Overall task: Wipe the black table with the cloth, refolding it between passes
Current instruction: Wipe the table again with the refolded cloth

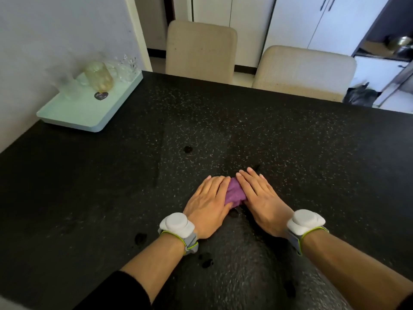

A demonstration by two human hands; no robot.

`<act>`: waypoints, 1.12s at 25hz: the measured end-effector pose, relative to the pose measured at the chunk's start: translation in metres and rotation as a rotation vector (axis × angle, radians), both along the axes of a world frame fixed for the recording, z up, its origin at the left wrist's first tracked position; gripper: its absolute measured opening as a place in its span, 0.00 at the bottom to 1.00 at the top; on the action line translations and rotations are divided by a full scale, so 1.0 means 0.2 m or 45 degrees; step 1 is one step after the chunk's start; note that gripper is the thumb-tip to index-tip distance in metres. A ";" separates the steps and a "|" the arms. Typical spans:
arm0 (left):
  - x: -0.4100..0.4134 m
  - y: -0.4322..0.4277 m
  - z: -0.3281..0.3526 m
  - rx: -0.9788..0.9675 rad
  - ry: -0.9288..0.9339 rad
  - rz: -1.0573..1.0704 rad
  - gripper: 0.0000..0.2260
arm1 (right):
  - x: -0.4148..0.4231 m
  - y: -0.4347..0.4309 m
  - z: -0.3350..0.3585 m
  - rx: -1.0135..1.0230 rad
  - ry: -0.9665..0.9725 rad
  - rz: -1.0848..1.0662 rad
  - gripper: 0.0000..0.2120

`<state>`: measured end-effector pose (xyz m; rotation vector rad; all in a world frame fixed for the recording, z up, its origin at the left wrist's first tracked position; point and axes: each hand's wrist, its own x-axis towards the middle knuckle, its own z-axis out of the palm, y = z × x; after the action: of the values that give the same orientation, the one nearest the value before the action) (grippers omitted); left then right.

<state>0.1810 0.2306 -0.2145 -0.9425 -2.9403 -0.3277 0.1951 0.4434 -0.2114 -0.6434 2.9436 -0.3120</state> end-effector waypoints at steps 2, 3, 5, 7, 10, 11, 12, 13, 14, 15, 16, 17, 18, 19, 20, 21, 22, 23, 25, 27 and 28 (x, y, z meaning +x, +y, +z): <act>-0.05 -0.01 0.00 0.002 0.002 -0.005 0.30 | -0.06 -0.01 0.00 -0.002 -0.015 0.013 0.35; -0.09 -0.02 0.00 -0.005 0.003 0.001 0.30 | -0.11 -0.03 0.01 -0.019 -0.013 0.012 0.35; -0.21 -0.04 -0.01 -0.007 -0.001 0.019 0.30 | -0.24 -0.05 -0.01 -0.040 0.000 0.001 0.34; -0.33 -0.07 -0.01 -0.009 -0.002 0.032 0.30 | -0.36 -0.09 -0.02 -0.053 0.012 -0.005 0.33; -0.56 -0.09 -0.02 -0.014 0.001 0.069 0.30 | -0.60 -0.12 -0.03 -0.096 0.004 -0.029 0.31; -0.63 -0.09 -0.02 -0.006 0.009 0.084 0.30 | -0.67 -0.14 -0.03 -0.115 0.011 -0.036 0.31; -0.70 -0.10 -0.02 0.005 0.009 0.100 0.30 | -0.75 -0.15 -0.03 -0.130 0.011 -0.041 0.31; -0.76 -0.10 -0.02 0.008 0.002 0.112 0.30 | -0.82 -0.16 -0.02 -0.136 0.012 -0.047 0.30; -0.85 -0.11 -0.03 0.008 -0.006 0.122 0.30 | -0.91 -0.17 -0.03 -0.140 0.020 -0.046 0.30; -0.92 -0.13 -0.04 0.005 -0.010 0.127 0.30 | -0.98 -0.19 -0.03 -0.134 0.035 -0.042 0.30; -0.98 -0.14 -0.04 0.002 -0.012 0.120 0.30 | -1.03 -0.20 -0.03 -0.127 0.049 -0.034 0.30; -1.07 -0.16 -0.04 0.001 -0.021 0.110 0.30 | -1.12 -0.21 -0.04 -0.129 0.050 -0.029 0.30; -1.14 -0.17 -0.04 0.006 -0.020 0.107 0.30 | -1.19 -0.23 -0.05 -0.137 0.046 -0.036 0.30; -1.19 -0.18 -0.04 0.011 -0.012 0.106 0.29 | -1.24 -0.24 -0.05 -0.141 0.045 -0.047 0.30; -1.24 -0.19 -0.04 0.011 -0.009 0.105 0.29 | -1.28 -0.25 -0.04 -0.142 0.044 -0.058 0.30; -1.28 -0.20 -0.04 0.004 -0.010 0.102 0.29 | -1.32 -0.26 -0.04 -0.143 0.045 -0.065 0.30; -1.32 -0.20 -0.04 0.001 -0.012 0.093 0.29 | -1.35 -0.26 -0.04 -0.149 0.043 -0.071 0.30; -1.34 -0.20 -0.04 0.001 -0.011 0.094 0.29 | -1.37 -0.27 -0.04 -0.150 0.037 -0.078 0.30; -1.36 -0.19 -0.04 0.002 -0.012 0.116 0.29 | -1.37 -0.28 -0.04 -0.148 0.025 -0.090 0.30; -1.31 -0.19 -0.02 -0.003 -0.030 0.143 0.30 | -1.32 -0.29 -0.02 -0.126 0.032 -0.107 0.31; -1.27 -0.19 0.00 -0.004 -0.038 0.144 0.30 | -1.28 -0.30 0.00 -0.112 0.024 -0.101 0.31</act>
<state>-0.0734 0.1927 -0.2151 -0.7738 -3.0060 -0.3353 -0.0612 0.3839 -0.2120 -0.5434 2.9927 -0.4483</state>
